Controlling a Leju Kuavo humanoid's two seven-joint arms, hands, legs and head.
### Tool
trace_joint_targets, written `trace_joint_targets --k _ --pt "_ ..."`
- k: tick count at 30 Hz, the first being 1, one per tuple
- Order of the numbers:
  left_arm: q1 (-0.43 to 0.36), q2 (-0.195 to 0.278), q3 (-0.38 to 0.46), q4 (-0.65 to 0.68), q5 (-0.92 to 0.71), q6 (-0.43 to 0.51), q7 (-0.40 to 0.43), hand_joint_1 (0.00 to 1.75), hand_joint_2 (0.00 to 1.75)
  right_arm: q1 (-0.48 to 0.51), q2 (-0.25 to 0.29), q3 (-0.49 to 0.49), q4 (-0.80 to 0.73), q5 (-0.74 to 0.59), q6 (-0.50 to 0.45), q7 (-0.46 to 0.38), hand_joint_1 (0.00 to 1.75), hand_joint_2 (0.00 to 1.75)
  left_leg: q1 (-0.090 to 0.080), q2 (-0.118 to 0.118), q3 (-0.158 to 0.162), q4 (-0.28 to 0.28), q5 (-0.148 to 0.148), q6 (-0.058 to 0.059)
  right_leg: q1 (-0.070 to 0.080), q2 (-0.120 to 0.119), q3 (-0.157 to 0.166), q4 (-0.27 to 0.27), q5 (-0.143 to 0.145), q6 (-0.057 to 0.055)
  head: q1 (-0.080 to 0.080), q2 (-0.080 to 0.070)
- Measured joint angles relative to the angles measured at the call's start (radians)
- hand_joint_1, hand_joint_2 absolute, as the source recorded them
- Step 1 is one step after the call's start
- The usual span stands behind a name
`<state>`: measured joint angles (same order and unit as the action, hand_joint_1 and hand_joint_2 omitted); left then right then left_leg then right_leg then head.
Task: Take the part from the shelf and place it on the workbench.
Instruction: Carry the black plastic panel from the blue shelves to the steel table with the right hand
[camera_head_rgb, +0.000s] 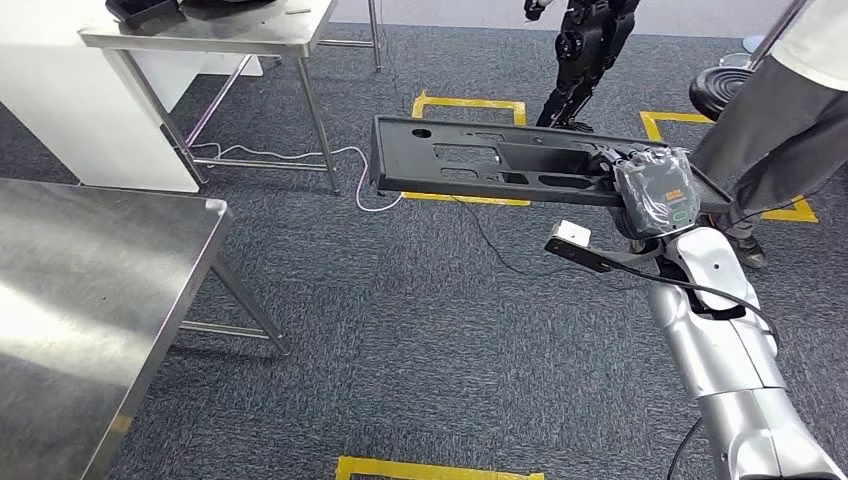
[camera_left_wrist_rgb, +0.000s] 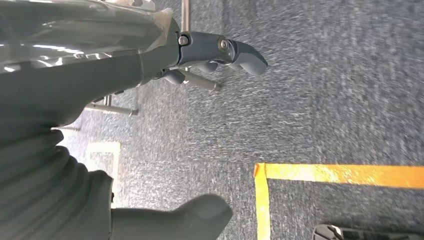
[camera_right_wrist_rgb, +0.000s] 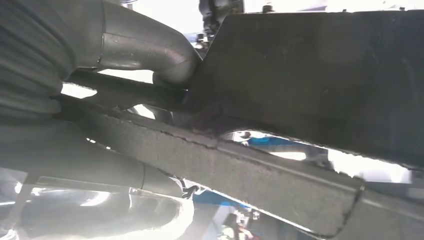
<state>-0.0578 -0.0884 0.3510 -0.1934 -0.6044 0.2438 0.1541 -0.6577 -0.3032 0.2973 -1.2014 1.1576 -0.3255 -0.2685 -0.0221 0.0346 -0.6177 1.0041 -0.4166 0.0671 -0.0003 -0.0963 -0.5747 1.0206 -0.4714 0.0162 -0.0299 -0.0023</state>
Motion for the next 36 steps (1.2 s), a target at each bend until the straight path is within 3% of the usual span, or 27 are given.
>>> trace_joint_targets --k 1,3,5,6,7,9,10,12,14,15,17,19,21,22,23,25,27,28,30,32,34,36 --pt "0.0 0.0 0.0 0.0 -0.001 0.0 0.0 0.0 1.75 0.001 -0.001 0.0 -0.001 0.0 -0.001 0.0 1.69 1.75 0.003 -0.01 0.007 -0.009 0.007 0.005 0.0 0.019 -0.008 0.021 -0.011 0.001 0.0 0.0" --pt "-0.002 -0.001 0.0 0.0 -0.003 0.0 0.0 0.0 1.75 0.003 -0.008 -0.002 -0.002 0.0 -0.002 0.001 1.69 1.75 0.006 -0.032 0.015 -0.02 0.014 0.011 -0.004 0.067 -0.053 0.121 -0.055 -0.003 0.001 0.0" --pt "-0.004 -0.001 0.0 0.0 -0.004 0.0 0.0 0.0 1.75 0.012 -0.015 -0.004 -0.002 0.0 -0.003 0.003 1.69 1.75 0.007 -0.059 0.014 -0.02 0.016 0.013 -0.008 0.087 -0.118 0.245 -0.097 -0.003 0.003 0.0" --pt "-0.004 -0.001 0.0 0.0 -0.004 0.0 0.001 0.0 1.75 0.016 -0.016 -0.004 -0.003 0.0 -0.003 0.003 1.69 1.75 0.007 -0.073 0.015 -0.019 0.015 0.013 -0.01 0.089 -0.135 0.271 -0.099 0.003 0.003 0.0" --pt "-0.004 -0.001 0.0 0.0 -0.005 0.0 0.001 0.0 1.75 0.02 -0.017 -0.005 -0.003 0.0 -0.003 0.004 1.69 1.75 0.008 -0.087 0.015 -0.017 0.015 0.012 -0.013 0.091 -0.133 0.254 -0.084 0.012 0.003 0.0" --pt "-0.003 -0.002 0.001 0.0 -0.006 0.0 0.003 0.0 1.75 0.022 -0.017 -0.008 -0.006 0.001 -0.003 0.004 1.69 1.75 0.011 -0.114 0.014 -0.007 0.01 0.005 -0.023 0.111 -0.08 0.126 -0.023 0.034 0.003 0.0" --pt "-0.003 -0.001 0.001 0.0 -0.007 0.0 0.003 0.0 1.75 0.021 -0.017 -0.01 -0.008 0.001 -0.003 0.004 1.69 1.75 0.012 -0.126 0.01 0.001 0.006 -0.001 -0.027 0.125 -0.049 0.063 0.003 0.04 0.004 0.0" --pt "-0.003 0.0 0.002 0.0 -0.007 0.0 0.003 0.0 1.75 0.021 -0.016 -0.013 -0.01 0.001 -0.003 0.003 1.69 1.75 0.012 -0.146 -0.001 0.013 0.001 -0.013 -0.027 0.139 -0.021 0.005 0.023 0.035 0.005 0.0" --pt "0.002 0.001 0.003 0.0 -0.008 0.0 0.003 0.0 1.75 0.022 -0.014 -0.014 -0.012 0.002 -0.003 0.003 1.69 1.75 0.015 -0.159 -0.009 0.014 0.002 -0.021 -0.023 0.122 -0.021 0.004 0.025 0.02 0.004 0.0" --pt "0.005 0.001 0.004 0.0 -0.008 0.0 0.003 0.0 1.75 0.021 -0.013 -0.014 -0.014 0.003 -0.003 0.003 1.69 1.75 0.015 -0.154 -0.012 0.018 -0.001 -0.026 -0.024 0.115 -0.02 0.003 0.026 0.014 0.004 0.0" --pt "0.006 0.001 0.005 0.0 -0.01 0.0 0.003 0.0 1.75 0.019 -0.01 -0.015 -0.017 0.003 -0.004 0.003 1.69 1.75 0.015 -0.112 -0.037 0.07 -0.034 -0.036 -0.026 0.097 -0.016 0.0 0.027 -0.001 0.0 0.0" --pt "0.004 0.0 0.006 0.0 -0.013 0.0 0.002 0.0 1.75 0.02 -0.01 -0.017 -0.02 0.003 -0.004 0.003 1.69 1.75 0.019 -0.062 -0.1 0.195 -0.096 -0.046 -0.021 0.077 -0.015 0.0 0.025 -0.012 -0.004 0.0" --pt "0.004 0.0 0.006 0.0 -0.016 0.0 0.001 0.0 1.75 0.023 -0.01 -0.018 -0.02 0.004 -0.004 0.003 1.69 1.75 0.025 -0.045 -0.153 0.294 -0.128 -0.051 -0.016 0.056 -0.015 0.0 0.023 -0.015 -0.004 0.0" --pt "0.004 -0.001 0.006 0.0 -0.018 0.0 0.0 0.0 1.75 0.024 -0.01 -0.018 -0.02 0.004 -0.004 0.003 1.69 1.75 0.026 -0.042 -0.154 0.294 -0.118 -0.051 -0.015 0.046 -0.015 0.0 0.022 -0.016 -0.004 0.0" --pt "0.005 -0.001 0.007 0.0 -0.02 -0.001 -0.001 0.0 1.75 0.026 -0.01 -0.018 -0.021 0.004 -0.004 0.003 1.69 1.75 0.026 -0.036 -0.133 0.251 -0.092 -0.048 -0.014 0.036 -0.015 0.0 0.021 -0.016 -0.004 0.0" --pt "0.004 -0.001 0.007 0.0 -0.022 -0.001 -0.002 0.0 1.75 0.026 -0.01 -0.02 -0.026 0.004 -0.004 0.003 1.69 1.75 0.02 0.001 -0.059 0.114 -0.034 -0.038 -0.01 0.017 -0.013 0.0 0.019 -0.014 -0.004 0.0" --pt "0.0 0.001 0.007 0.0 -0.024 -0.001 -0.003 0.0 1.75 0.026 -0.012 -0.023 -0.032 0.005 -0.005 0.004 1.69 1.75 0.011 0.032 -0.014 0.03 -0.012 -0.028 -0.005 -0.001 -0.011 0.0 0.016 -0.009 -0.004 0.0" --pt "-0.001 0.001 0.007 0.0 -0.025 -0.001 -0.003 0.0 1.75 0.028 -0.013 -0.025 -0.035 0.006 -0.005 0.005 1.69 1.75 0.007 0.033 -0.011 0.021 -0.014 -0.023 -0.004 -0.01 -0.009 -0.001 0.014 -0.005 -0.003 0.0" --pt "0.0 0.002 0.007 0.0 -0.027 -0.001 -0.002 0.0 1.75 0.034 -0.014 -0.026 -0.043 0.009 -0.006 0.007 1.69 1.75 0.008 0.009 -0.004 0.01 -0.008 -0.013 -0.003 -0.024 -0.003 -0.002 0.01 0.004 -0.003 0.0" --pt "-0.001 0.001 0.007 0.0 -0.03 -0.001 -0.001 0.0 1.75 0.04 -0.016 -0.029 -0.05 0.01 -0.008 0.007 1.69 1.75 0.013 -0.014 0.012 -0.01 0.004 -0.002 -0.003 0.01 -0.017 0.041 -0.014 0.007 -0.001 0.0" --pt "-0.004 0.0 0.008 0.0 -0.034 -0.001 -0.001 0.0 1.75 0.047 -0.02 -0.034 -0.053 0.009 -0.009 0.009 1.69 1.75 0.016 -0.038 0.019 -0.018 0.011 0.003 -0.007 0.066 -0.073 0.158 -0.062 0.001 0.001 0.0" --pt "-0.007 0.0 0.008 0.0 -0.036 -0.001 -0.003 0.0 1.75 0.057 -0.024 -0.041 -0.053 0.009 -0.009 0.012 1.69 1.75 0.016 -0.068 0.019 -0.017 0.012 0.004 -0.011 0.087 -0.133 0.265 -0.092 0.003 0.003 0.0"
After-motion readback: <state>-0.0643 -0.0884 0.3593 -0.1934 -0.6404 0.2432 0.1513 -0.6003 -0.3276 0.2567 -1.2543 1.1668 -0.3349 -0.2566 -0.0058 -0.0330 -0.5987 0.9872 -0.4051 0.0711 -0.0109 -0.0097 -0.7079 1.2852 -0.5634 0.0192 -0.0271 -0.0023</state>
